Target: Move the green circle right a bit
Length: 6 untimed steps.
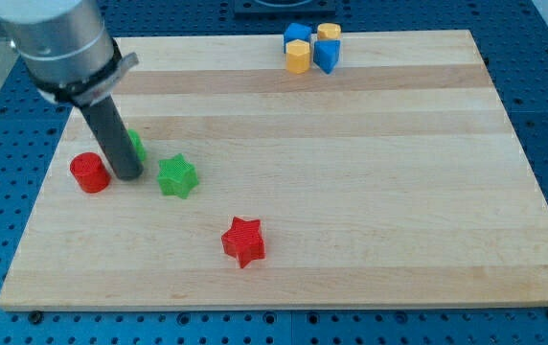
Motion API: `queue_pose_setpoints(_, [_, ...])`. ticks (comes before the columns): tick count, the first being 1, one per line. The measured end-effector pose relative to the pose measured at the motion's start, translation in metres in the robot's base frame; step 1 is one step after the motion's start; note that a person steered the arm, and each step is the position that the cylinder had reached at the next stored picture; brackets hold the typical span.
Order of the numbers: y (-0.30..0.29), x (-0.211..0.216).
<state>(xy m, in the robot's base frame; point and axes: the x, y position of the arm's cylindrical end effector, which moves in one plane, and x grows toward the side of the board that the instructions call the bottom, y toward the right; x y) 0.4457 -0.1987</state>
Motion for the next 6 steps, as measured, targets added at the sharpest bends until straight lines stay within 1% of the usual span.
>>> queue_pose_setpoints(1, [0.0,-0.058])
queue_pose_setpoints(2, [0.0,-0.084])
queue_pose_setpoints(3, [-0.001,-0.051])
queue_pose_setpoints(4, [-0.042,-0.035])
queue_pose_setpoints(5, [-0.102,-0.049])
queue_pose_setpoints(6, [-0.096,-0.078])
